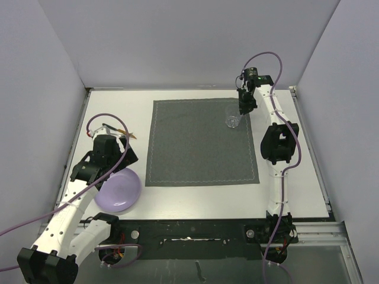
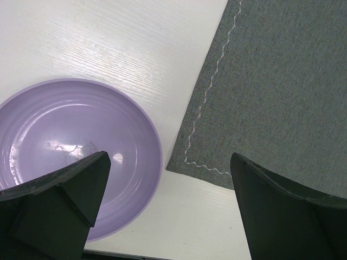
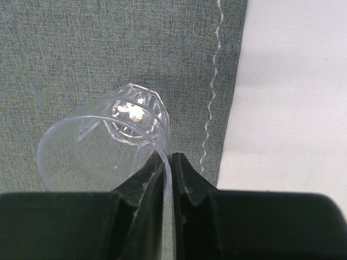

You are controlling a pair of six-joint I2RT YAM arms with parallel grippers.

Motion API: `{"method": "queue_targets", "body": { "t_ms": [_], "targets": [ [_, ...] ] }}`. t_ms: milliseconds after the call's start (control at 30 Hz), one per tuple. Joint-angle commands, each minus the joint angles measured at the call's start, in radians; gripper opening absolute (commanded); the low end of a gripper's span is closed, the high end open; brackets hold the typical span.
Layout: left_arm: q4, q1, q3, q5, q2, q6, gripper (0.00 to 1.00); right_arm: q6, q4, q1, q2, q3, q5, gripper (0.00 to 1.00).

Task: Set the dinner table for one person
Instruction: Place the cup on the napkin.

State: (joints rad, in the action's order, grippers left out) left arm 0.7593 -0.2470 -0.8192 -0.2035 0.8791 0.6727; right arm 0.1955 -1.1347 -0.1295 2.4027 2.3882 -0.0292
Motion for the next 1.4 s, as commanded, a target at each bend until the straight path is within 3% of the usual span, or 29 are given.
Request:
{"method": "queue_targets", "body": {
  "t_ms": [0,867,933,1100,1200,1367],
  "targets": [
    [-0.031,0.004,-0.014,0.004,-0.001,-0.008,0.94,0.015,0.042,0.007,0.002,0.043,0.017,0.00],
    [-0.035,0.003,-0.008,0.009,0.007,-0.008,0.94,0.004,0.050,0.012,0.021,0.024,0.009,0.02],
    [-0.035,0.003,-0.007,0.008,0.008,-0.009,0.94,0.004,0.055,0.012,0.018,0.016,0.010,0.10],
    [-0.038,0.004,-0.009,0.010,0.010,-0.010,0.94,0.002,0.082,0.012,-0.011,-0.017,0.012,0.46],
    [-0.041,0.003,-0.008,0.013,0.013,-0.012,0.94,0.002,0.087,0.011,-0.019,-0.017,0.012,0.54],
    [-0.041,0.003,-0.007,0.019,0.018,-0.013,0.94,0.002,0.098,0.012,-0.040,-0.029,0.014,0.57]
  ]
}}
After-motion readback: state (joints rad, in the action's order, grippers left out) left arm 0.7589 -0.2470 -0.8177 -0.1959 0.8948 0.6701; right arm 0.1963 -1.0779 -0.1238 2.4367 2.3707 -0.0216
